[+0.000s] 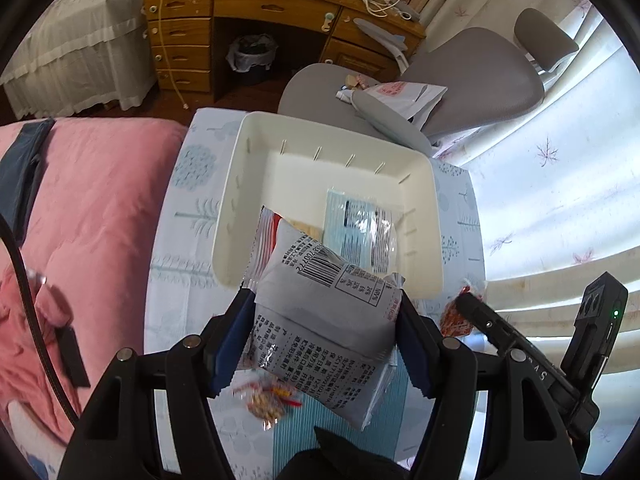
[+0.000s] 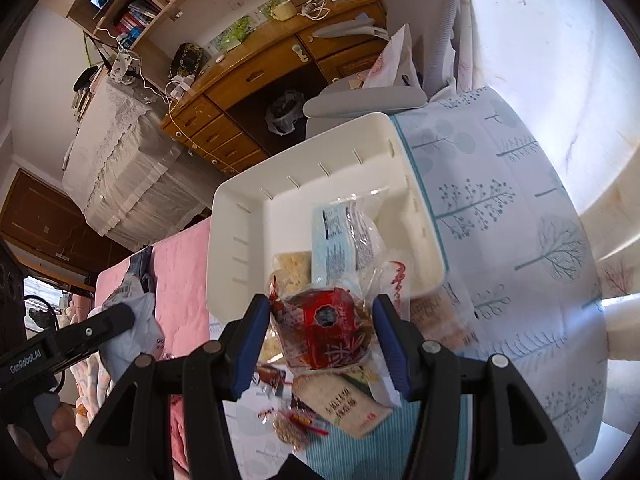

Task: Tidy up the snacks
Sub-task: 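Carry both held snacks up over the white basket, then open both tools to drop the snacks into the basket, then withdraw both tools and move toward the remaining snack pile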

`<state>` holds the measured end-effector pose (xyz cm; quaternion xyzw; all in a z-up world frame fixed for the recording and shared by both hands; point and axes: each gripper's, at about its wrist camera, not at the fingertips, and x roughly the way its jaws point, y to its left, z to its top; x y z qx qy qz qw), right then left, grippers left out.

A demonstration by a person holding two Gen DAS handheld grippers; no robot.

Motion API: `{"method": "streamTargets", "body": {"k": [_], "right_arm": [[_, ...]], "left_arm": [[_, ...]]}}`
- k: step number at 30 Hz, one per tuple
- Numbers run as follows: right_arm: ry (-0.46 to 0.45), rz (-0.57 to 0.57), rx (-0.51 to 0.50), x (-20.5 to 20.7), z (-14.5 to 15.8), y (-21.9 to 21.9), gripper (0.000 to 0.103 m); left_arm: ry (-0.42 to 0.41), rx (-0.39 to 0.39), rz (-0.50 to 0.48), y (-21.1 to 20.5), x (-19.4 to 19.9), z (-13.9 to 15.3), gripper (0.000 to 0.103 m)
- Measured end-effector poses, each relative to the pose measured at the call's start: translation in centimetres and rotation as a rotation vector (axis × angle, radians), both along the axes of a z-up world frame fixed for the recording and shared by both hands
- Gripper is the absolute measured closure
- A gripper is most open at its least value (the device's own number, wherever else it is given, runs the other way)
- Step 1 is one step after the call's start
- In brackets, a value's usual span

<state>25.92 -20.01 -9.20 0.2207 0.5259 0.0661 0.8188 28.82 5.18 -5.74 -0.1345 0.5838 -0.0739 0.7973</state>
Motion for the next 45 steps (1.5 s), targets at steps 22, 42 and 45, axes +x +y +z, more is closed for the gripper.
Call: {"method": "streamTargets", "body": {"k": [22,42,45], "right_arm": [[0.08,-0.027,0.026,2.6,-2.8,0.6,0.03],[0.032,0.066,0.12,-2.6,0.5,-2.5,0.023],[0.025,0.094,0.128,-3.6,0.9,-2.8,0.023]], "left_arm": [[-0.005,-0.039,-0.038,-0.6,3.7,-2.9,0.007],[-0.107,-0.004,0.101,-3.1,-6.3,3.0,0.007],[-0.125,0.007,0.135,-3.2,-8.7,3.5,0.007]]}}
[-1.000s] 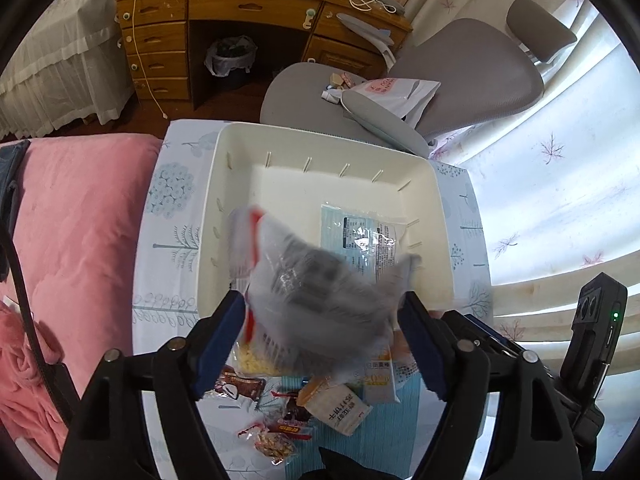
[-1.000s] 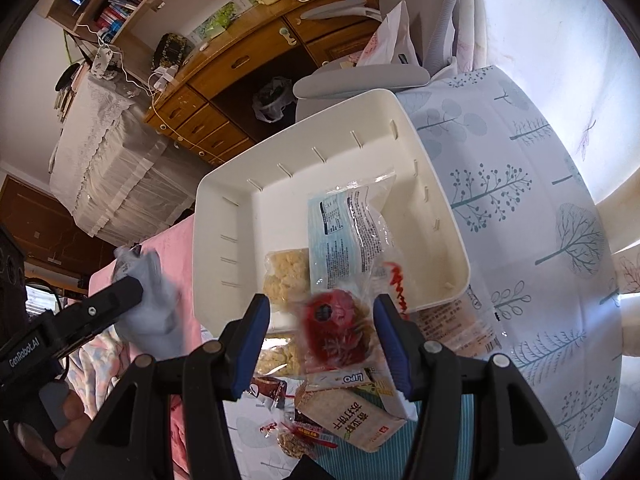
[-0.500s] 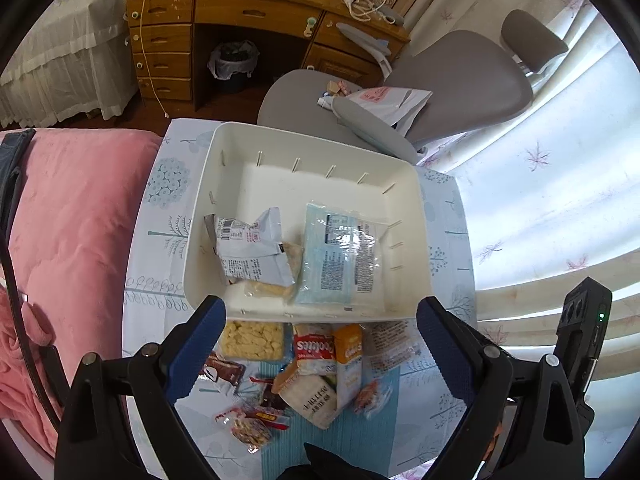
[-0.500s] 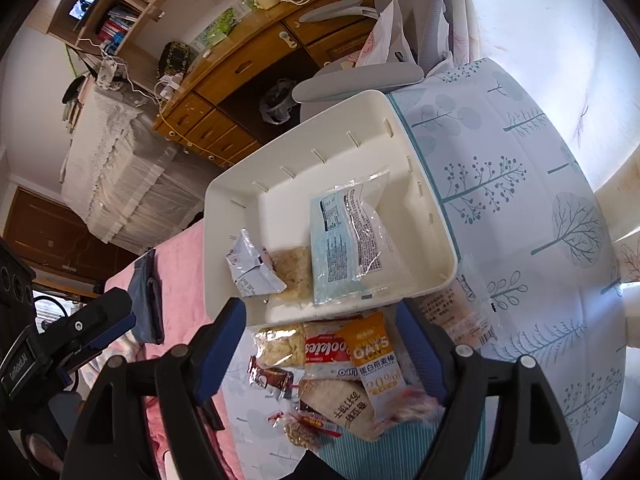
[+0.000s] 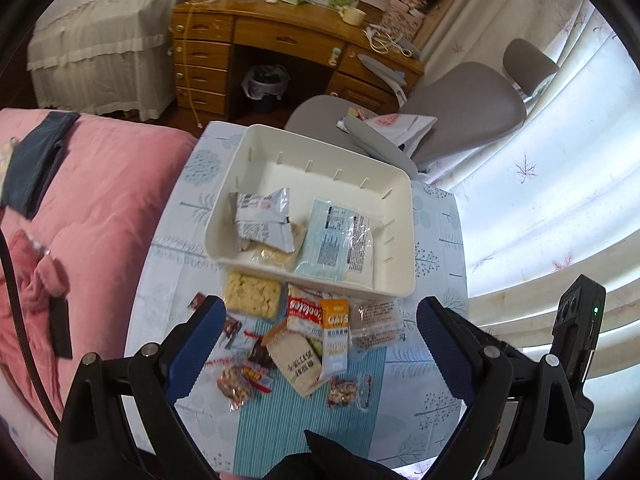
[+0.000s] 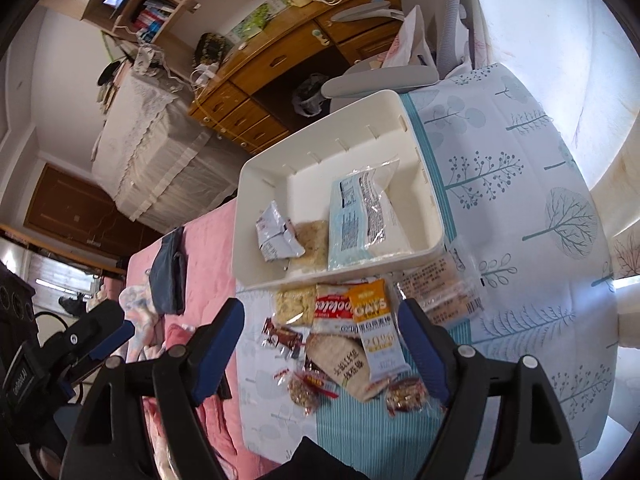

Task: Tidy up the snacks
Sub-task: 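Withdraw both tools and move toward the remaining snack pile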

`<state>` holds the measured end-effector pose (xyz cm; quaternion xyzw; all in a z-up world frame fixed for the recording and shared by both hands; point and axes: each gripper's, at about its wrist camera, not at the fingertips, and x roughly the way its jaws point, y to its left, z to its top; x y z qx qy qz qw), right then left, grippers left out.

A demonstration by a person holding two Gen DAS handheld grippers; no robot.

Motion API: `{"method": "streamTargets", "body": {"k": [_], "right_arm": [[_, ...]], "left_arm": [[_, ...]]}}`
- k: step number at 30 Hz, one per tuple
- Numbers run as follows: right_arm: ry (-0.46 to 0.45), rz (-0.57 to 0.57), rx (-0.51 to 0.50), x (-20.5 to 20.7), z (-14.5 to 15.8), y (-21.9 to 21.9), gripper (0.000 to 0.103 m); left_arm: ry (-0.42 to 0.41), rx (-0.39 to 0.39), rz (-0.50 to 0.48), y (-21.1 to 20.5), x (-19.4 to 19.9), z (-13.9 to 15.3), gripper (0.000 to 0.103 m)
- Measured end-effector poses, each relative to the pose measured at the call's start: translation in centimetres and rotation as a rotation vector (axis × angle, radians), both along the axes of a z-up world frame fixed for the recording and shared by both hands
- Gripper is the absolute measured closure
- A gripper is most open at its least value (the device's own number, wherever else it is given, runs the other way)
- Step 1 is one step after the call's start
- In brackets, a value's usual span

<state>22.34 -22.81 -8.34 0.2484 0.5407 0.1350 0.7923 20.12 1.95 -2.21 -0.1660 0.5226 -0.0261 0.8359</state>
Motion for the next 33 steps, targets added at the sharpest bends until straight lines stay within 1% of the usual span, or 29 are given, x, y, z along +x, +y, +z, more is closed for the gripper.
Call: {"method": "streamTargets", "body": {"k": [4,7,11,18,21,22,23,26,30,33], "right_arm": [[-0.006,0.033,0.01,-1.3,0.1,-0.4,0.023],[-0.002,0.054,0.005,-2.0,-0.2,-0.4,0.023],[0.022,0.089,-0.004,-3.2,-0.8,-0.2,0.023],[0.063,0.137,-0.021,-4.9,-2.1,0.3,0.023],[0.085,0.137,-0.019,-5.3,-2.7,0.4,0.023],[0.094,0.136,-0.017,-5.5,-3.0,0.5,0.021],[0.104,0.134,-0.017,-5.5,-3.2,0.5,0.017],[0.136,0.105,-0.012,-5.7,-3.9,0.5,0.015],[0.172,0.056,-0.022,-5.8,-4.7,0.7,0.014],[0.215,0.012,-0.02,-5.9,-5.5,1.1,0.014]], "left_arm": [[-0.011,0.011,0.042,0.0,-3.4,0.1,0.007],[0.002,0.013,0.074,0.2,-5.5,-0.4,0.007],[0.016,0.02,0.119,0.9,-8.5,-0.7,0.007],[0.047,0.027,0.179,2.3,-12.1,-2.0,0.007],[0.057,0.034,0.18,2.6,-12.8,-2.7,0.007],[0.061,0.037,0.18,2.8,-13.0,-3.0,0.007],[0.064,0.037,0.177,3.0,-13.0,-3.2,0.007],[0.07,0.035,0.16,3.5,-12.7,-3.8,0.007],[0.087,0.052,0.096,4.1,-11.1,-4.6,0.007],[0.102,0.057,0.038,4.8,-9.5,-5.2,0.007]]}}
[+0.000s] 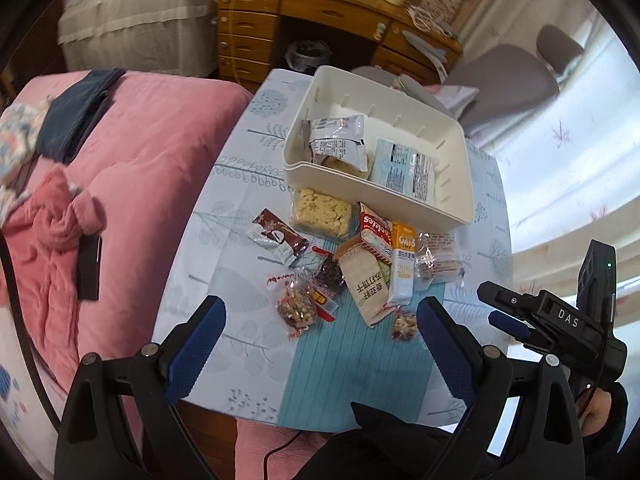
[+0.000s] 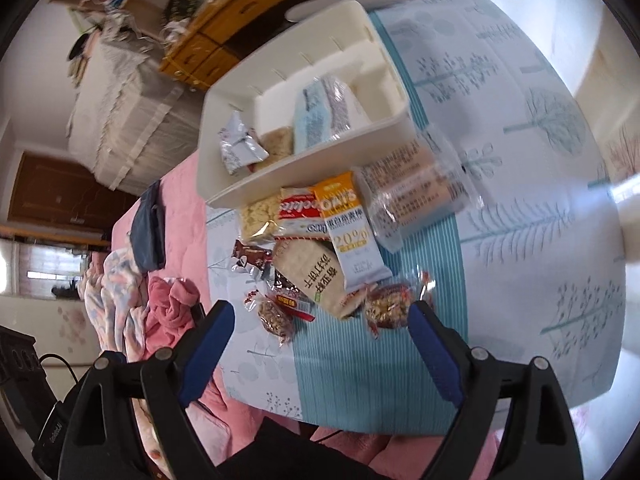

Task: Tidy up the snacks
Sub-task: 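Withdraw both tools and move toward the remaining snack pile, then grasp the nut cluster bag with the right tool while the left grasps the brown chocolate wrapper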

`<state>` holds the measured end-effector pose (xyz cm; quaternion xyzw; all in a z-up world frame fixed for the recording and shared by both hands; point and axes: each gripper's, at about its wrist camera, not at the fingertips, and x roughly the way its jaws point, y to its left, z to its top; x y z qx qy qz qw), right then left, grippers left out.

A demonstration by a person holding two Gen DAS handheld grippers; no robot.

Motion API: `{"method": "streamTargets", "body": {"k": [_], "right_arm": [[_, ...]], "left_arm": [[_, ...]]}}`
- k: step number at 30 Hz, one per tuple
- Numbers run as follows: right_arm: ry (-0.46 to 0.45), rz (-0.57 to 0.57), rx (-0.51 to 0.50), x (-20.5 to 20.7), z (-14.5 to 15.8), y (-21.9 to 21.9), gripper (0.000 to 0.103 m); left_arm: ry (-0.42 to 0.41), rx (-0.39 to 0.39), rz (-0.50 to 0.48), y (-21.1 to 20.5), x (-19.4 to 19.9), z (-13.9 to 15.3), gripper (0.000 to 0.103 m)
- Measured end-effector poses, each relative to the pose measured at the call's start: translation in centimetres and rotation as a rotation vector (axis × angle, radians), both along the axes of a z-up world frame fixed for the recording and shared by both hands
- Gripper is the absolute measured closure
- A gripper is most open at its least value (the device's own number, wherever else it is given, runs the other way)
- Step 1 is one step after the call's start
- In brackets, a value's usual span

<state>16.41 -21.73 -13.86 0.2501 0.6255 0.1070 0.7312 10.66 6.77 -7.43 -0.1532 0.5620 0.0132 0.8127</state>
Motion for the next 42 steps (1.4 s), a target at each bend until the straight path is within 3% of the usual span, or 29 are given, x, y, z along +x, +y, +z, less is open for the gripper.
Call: {"method": "streamTargets", "body": {"k": [9,17,25,30,35,42], "right_arm": [[0.052,-0.129,-0.03,-0.9,-2.2,2.3,0.014],[-0.021,-0.168,-0.213,-2.4,-4.9,4.0,0.014],[-0.083,-0.166,-0.358,-4.1,-8.8,5.2,0.014],[-0.086,-0.198,-0.398,-4.6,-10.5,5.2,0.014],[-0.033,-0.206,-0.447,-4.4,-12.3,5.1,0.021],[0.005,-0.154,-0.487,-3.2,-13.5,5.0,0.027]], "left_arm": [[0.062,0.05,-0.19,1.9,4.8,-2.6,0.007],[0.121,0.098,-0.335,2.9,8.5,-6.8,0.007],[0.153,0.075,-0.452,3.0,11.6,-11.8,0.007],[0.198,0.098,-0.501,2.7,13.3,-15.0,0.007],[0.236,0.125,-0.517,2.3,14.6,-17.5,0.007],[0.275,0.158,-0.512,2.0,15.8,-20.4,0.011]]}}
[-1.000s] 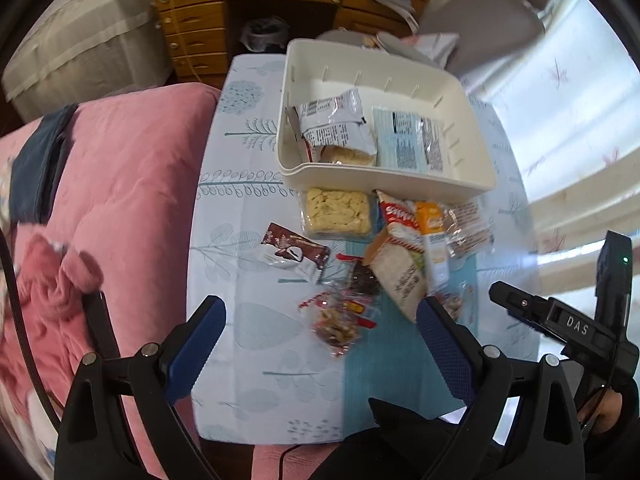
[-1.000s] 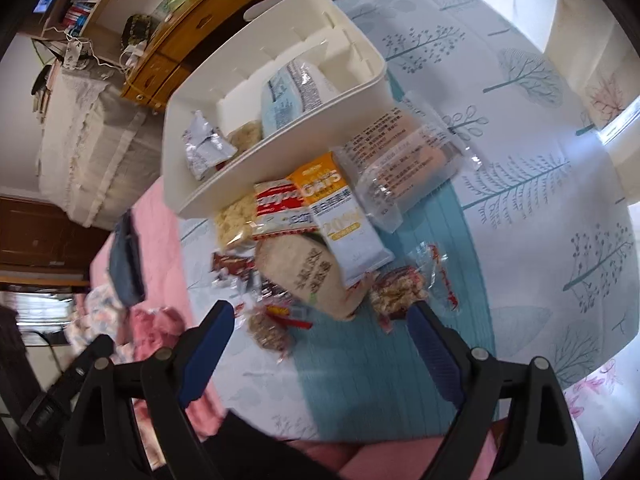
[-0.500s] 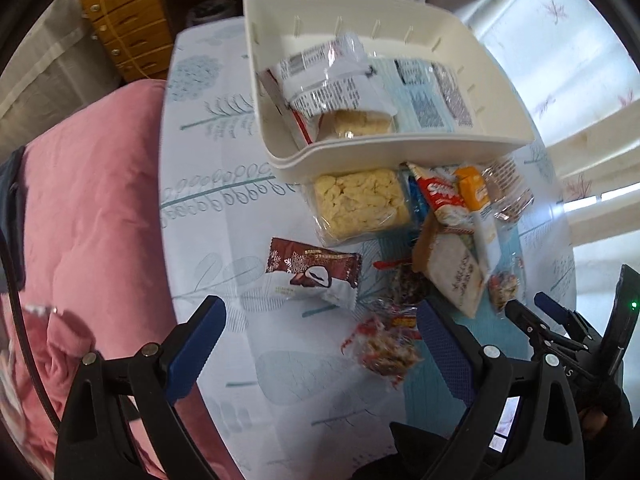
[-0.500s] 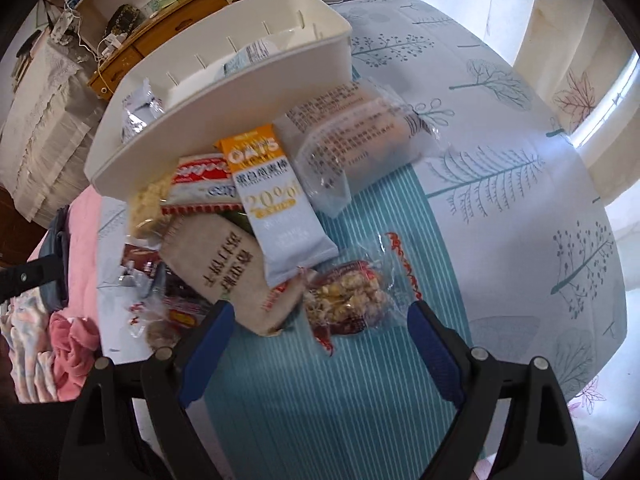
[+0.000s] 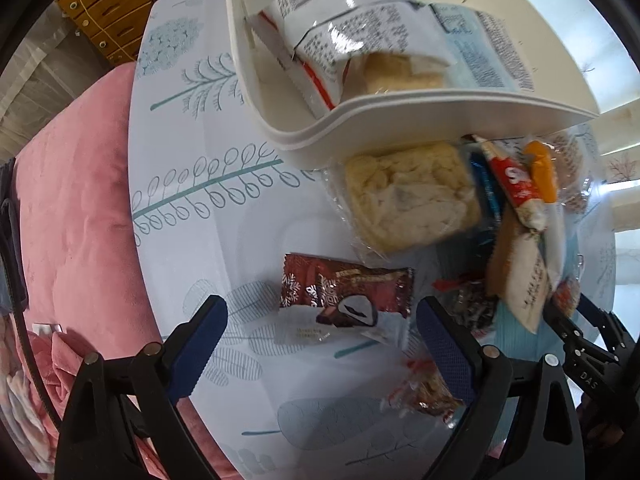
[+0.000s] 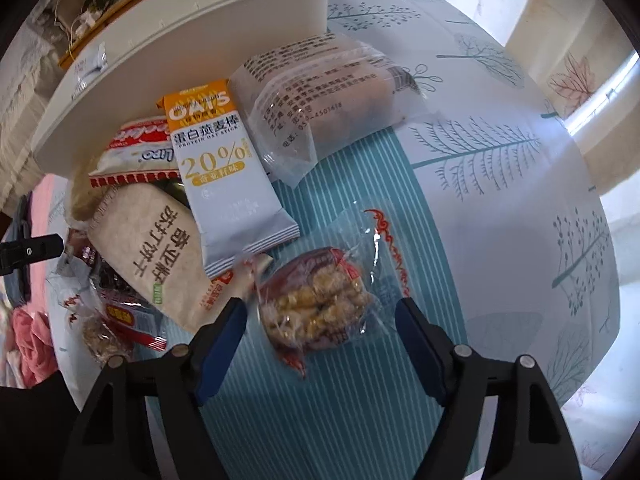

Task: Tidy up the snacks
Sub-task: 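Grasp the nut cluster bag with the right tool while the left grasps the brown chocolate wrapper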

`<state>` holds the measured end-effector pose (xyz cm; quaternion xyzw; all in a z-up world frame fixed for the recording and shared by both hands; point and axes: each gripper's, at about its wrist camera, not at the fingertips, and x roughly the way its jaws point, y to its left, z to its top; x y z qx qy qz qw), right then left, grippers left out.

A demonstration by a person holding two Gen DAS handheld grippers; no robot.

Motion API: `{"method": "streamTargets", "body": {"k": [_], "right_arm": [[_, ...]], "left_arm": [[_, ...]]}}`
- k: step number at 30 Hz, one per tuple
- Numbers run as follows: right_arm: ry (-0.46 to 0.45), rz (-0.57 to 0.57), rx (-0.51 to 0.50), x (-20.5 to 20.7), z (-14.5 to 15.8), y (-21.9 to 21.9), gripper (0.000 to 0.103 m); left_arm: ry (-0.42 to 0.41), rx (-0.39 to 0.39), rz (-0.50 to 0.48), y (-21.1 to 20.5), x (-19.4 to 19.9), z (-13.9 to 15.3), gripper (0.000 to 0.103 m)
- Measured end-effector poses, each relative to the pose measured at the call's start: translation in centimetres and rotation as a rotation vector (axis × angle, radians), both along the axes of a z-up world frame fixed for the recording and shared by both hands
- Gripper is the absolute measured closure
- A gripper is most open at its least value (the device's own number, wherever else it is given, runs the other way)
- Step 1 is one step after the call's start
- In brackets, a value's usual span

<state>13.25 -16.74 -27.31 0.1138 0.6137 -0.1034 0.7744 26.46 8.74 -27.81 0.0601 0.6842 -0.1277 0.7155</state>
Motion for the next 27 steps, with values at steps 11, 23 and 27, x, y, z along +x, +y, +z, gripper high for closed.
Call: {"method": "streamTargets", "body": {"k": [11,23,27], "right_arm": [[0.032,0.074,-0.014,2.5,-0.4,-0.6,0.036],[0.056,0.1,-0.052,3.6,-0.8,0.0,0.044],[0.063,0.095,-0.064,3.7,-0.7,0.7,0.046]], "left_arm": [[0.037,-0.045,0.033,0.6,1.1,-2.1,0.046],[0.034,-0.051,-0.003,0.2,1.8,-2.5,0.084],[0.043,-0.064,0.012,1.0,1.9,-2.7,0.095]]}}
